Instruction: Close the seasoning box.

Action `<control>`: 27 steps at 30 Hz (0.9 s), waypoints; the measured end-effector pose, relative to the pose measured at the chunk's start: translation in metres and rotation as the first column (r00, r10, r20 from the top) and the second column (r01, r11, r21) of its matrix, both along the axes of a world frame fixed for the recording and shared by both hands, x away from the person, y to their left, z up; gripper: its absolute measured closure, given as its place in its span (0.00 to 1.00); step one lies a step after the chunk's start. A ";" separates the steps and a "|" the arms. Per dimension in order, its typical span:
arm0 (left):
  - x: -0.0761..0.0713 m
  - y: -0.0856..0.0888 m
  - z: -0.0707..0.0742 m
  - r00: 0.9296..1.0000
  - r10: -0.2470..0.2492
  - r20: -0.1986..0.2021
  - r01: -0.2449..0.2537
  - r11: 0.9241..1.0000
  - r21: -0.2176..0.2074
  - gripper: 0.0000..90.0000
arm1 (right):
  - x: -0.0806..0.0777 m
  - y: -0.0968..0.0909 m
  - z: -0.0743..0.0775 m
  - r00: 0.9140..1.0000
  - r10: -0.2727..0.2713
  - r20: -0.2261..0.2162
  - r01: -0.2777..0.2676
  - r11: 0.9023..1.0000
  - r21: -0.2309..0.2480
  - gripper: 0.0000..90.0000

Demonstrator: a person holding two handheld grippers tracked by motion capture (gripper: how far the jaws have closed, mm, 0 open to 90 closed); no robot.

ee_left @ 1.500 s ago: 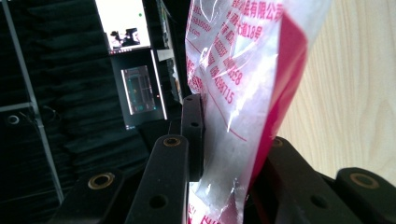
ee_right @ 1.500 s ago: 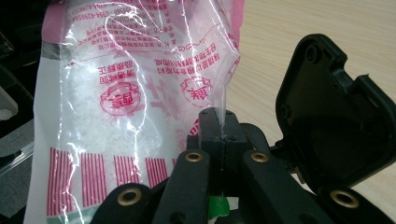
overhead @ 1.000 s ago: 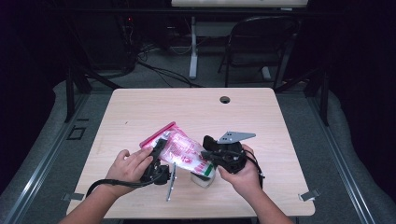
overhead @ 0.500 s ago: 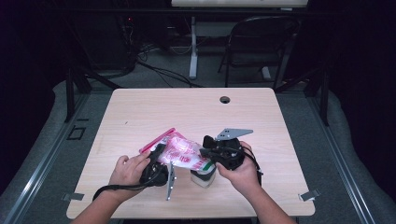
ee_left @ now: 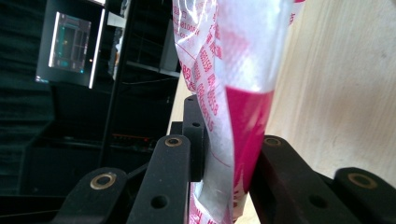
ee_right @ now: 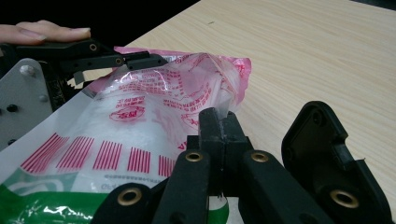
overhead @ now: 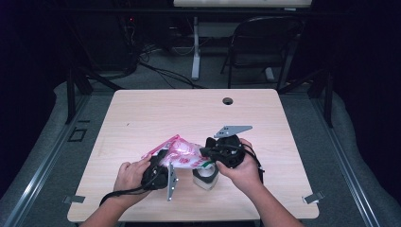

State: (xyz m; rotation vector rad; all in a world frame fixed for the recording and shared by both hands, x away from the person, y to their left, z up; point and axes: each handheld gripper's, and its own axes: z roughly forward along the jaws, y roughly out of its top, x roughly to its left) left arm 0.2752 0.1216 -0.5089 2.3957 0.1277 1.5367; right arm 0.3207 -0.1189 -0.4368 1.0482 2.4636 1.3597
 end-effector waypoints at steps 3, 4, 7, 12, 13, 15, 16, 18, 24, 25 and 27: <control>0.000 0.000 -0.002 1.000 0.000 -0.014 0.000 1.000 -0.020 0.90 | 0.001 0.001 0.002 1.000 0.003 -0.007 -0.003 1.000 -0.006 1.00; 0.000 0.000 -0.001 1.000 0.004 -0.019 -0.004 1.000 -0.011 0.90 | 0.002 0.001 0.002 1.000 0.006 -0.008 -0.006 1.000 -0.011 1.00; 0.002 -0.001 -0.002 0.999 0.003 -0.038 -0.004 0.999 -0.041 0.90 | 0.003 0.001 0.003 1.000 0.004 -0.015 -0.004 1.000 -0.015 1.00; 0.003 -0.001 -0.003 0.997 0.007 -0.073 -0.014 0.996 -0.092 0.91 | 0.004 0.001 0.003 1.000 0.005 -0.022 -0.006 1.000 -0.023 1.00; 0.002 -0.001 -0.004 0.997 0.007 -0.078 -0.015 0.995 -0.098 0.91 | 0.004 0.002 0.003 1.000 0.004 -0.022 -0.005 1.000 -0.021 1.00; 0.002 -0.001 -0.005 0.996 0.008 -0.085 -0.017 0.994 -0.112 0.91 | 0.004 0.002 0.004 1.000 0.005 -0.025 -0.006 1.000 -0.027 1.00; 0.002 0.000 -0.005 0.996 0.009 -0.089 -0.020 0.992 -0.127 0.91 | 0.005 0.002 0.005 1.000 0.007 -0.025 -0.008 1.000 -0.026 1.00; 0.003 0.000 -0.006 0.995 0.008 -0.099 -0.024 0.987 -0.159 0.91 | 0.004 0.003 0.006 1.000 0.007 -0.027 -0.008 1.000 -0.025 1.00; 0.003 0.001 -0.011 0.989 0.014 -0.145 -0.044 0.977 -0.208 0.91 | 0.004 0.006 0.004 0.999 0.012 -0.030 -0.013 0.999 -0.036 1.00; 0.003 0.001 -0.013 0.988 0.017 -0.155 -0.050 0.977 -0.207 0.91 | 0.004 0.006 0.003 0.999 0.014 -0.031 -0.016 0.999 -0.038 1.00; 0.003 0.000 -0.017 0.984 0.012 -0.177 -0.056 0.967 -0.247 0.91 | 0.004 0.007 0.001 0.999 0.013 -0.038 -0.014 0.999 -0.041 1.00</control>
